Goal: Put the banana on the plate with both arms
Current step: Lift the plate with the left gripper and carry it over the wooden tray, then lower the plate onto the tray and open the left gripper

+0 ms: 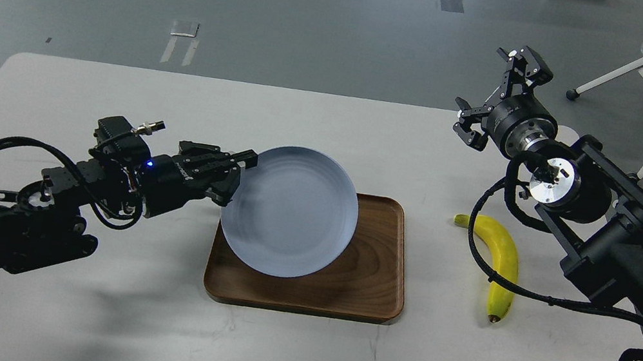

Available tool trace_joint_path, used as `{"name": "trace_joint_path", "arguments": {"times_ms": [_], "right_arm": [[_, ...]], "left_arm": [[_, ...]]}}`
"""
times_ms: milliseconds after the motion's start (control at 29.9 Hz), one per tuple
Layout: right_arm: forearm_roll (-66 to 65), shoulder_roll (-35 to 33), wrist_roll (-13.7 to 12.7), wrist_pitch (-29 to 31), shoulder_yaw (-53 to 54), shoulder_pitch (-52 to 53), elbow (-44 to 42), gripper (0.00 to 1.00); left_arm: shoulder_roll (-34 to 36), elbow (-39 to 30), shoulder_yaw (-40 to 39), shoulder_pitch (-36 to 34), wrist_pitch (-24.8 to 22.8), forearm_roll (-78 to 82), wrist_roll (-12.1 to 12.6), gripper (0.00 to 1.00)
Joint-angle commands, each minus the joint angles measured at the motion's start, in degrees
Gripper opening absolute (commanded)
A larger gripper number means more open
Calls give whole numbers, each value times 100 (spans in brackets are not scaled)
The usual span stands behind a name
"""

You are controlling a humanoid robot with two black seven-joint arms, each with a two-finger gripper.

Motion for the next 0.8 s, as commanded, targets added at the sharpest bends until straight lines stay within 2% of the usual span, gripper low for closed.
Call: {"name": "trace_joint_path", "arguments": {"times_ms": [0, 134, 234, 768], "right_arm": [[0, -34, 0, 0, 8, 0, -2, 100], [0, -60, 0, 0, 17, -9, -2, 100], [0, -69, 0, 0, 52, -9, -2, 100], [0, -60, 0, -9, 52, -18, -2, 100]], "left_arm": [[-531, 451, 25, -13, -127, -18, 0, 0], [-935, 934, 25, -5, -197, -44, 0, 0], [-1068, 1006, 42, 39, -206, -53, 0, 0], [-1095, 1331, 42, 364, -338, -53, 0, 0]]}}
